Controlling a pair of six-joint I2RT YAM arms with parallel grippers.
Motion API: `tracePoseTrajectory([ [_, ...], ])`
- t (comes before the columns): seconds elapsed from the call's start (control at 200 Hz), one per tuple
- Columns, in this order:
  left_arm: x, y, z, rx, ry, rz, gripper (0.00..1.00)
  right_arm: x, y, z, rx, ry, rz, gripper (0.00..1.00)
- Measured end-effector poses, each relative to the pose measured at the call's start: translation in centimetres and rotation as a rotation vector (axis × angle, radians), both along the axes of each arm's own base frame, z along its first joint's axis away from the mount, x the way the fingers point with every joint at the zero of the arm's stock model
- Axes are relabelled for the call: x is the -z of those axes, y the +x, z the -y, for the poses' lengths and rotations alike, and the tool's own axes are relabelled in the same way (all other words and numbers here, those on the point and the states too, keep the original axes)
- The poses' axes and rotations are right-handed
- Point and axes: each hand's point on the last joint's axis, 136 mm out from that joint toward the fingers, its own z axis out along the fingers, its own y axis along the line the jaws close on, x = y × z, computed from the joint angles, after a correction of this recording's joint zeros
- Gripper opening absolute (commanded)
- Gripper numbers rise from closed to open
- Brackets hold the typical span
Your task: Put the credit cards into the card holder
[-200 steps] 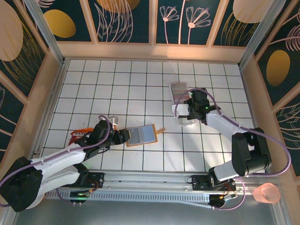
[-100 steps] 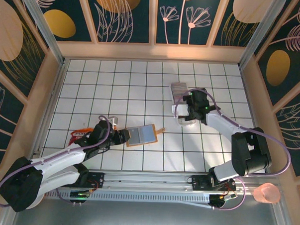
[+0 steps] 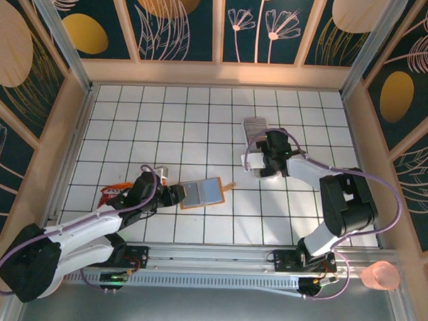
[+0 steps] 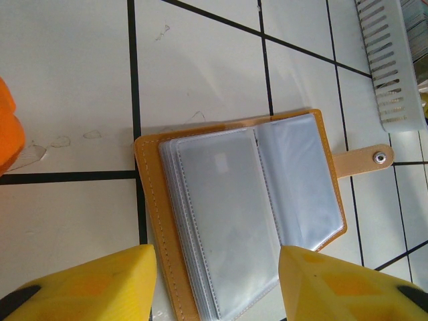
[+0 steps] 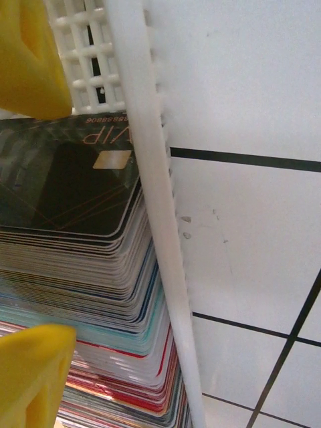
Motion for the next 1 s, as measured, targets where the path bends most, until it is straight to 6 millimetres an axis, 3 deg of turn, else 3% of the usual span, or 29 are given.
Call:
tracePoseTrajectory([
  [0.25, 0.4, -0.1, -0.1, 0.0, 0.008, -0.011, 0.49, -0.7, 0.3, -0.3, -0.007, -0.005, 0.003, 0.45],
  [0.37, 0.4, -0.1, -0.1, 0.001, 0.008, -0.011, 0.49, -0.9, 0.2, -0.3, -0.005, -0.005, 0.0, 0.39],
  [0.756, 0.4, -0.1, 0.0, 0.001, 0.006, -0.01, 0.48, -1.9, 0.1, -0.1, -0.002, -0.004, 0.018, 0.36],
  [1.001, 0.4, -0.1, 0.0, 0.003, 0.004, -0.011, 0.48, -2.1, -0.1, 0.0, 0.0, -0.004, 0.015, 0.23],
])
